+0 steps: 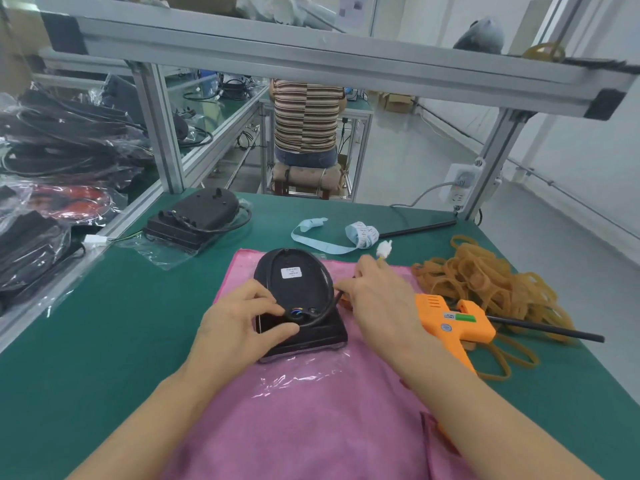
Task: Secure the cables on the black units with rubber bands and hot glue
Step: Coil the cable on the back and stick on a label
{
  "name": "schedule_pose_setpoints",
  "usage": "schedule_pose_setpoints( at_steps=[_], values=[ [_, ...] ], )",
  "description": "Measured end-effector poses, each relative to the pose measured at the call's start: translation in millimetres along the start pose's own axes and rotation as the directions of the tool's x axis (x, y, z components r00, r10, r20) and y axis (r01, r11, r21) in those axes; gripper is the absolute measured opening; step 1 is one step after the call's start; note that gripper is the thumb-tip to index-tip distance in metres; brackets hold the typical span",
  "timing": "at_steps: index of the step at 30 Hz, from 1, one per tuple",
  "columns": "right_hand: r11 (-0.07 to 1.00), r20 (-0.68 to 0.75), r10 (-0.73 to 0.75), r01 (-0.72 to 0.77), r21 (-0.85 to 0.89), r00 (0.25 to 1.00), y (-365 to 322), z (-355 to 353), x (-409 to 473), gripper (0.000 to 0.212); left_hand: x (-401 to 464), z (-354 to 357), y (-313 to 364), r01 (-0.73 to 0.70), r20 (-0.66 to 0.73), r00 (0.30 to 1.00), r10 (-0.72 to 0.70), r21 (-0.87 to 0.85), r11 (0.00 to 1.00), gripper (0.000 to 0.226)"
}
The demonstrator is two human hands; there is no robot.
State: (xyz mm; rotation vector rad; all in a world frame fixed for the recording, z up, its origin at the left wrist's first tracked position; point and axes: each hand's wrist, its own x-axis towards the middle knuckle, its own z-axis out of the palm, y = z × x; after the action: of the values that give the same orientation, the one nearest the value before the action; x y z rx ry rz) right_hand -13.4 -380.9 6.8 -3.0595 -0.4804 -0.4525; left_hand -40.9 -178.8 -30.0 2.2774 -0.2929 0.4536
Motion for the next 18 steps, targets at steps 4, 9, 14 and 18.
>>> schedule_pose_setpoints(
  at_steps=[4,9,14,18],
  values=[
    [0.957,0.187,0.093,-0.139,0.253,0.978,-4,9,12,0.026,0,7,5,0.003,-0.015,1.000,-0.002,0.046,0.999,0.023],
    [0.551,0.328,0.098,-0.325,0.768,0.940,2,10,22,0.025,10,2,9,-0.035,0.054,0.998,0.032,0.054,0.998,0.036],
    [0.209,0.453,0.093,-0.462,0.862,0.887,18,20,37,0.024,15,4,10,-0.196,0.256,0.949,0.186,0.015,0.980,0.036],
    [0.127,0.449,-0.024,-0.443,0.888,0.893,22,30,46,0.011,23,0,7,-0.197,0.347,0.917,0.196,-0.031,0.980,0.037]
  ],
)
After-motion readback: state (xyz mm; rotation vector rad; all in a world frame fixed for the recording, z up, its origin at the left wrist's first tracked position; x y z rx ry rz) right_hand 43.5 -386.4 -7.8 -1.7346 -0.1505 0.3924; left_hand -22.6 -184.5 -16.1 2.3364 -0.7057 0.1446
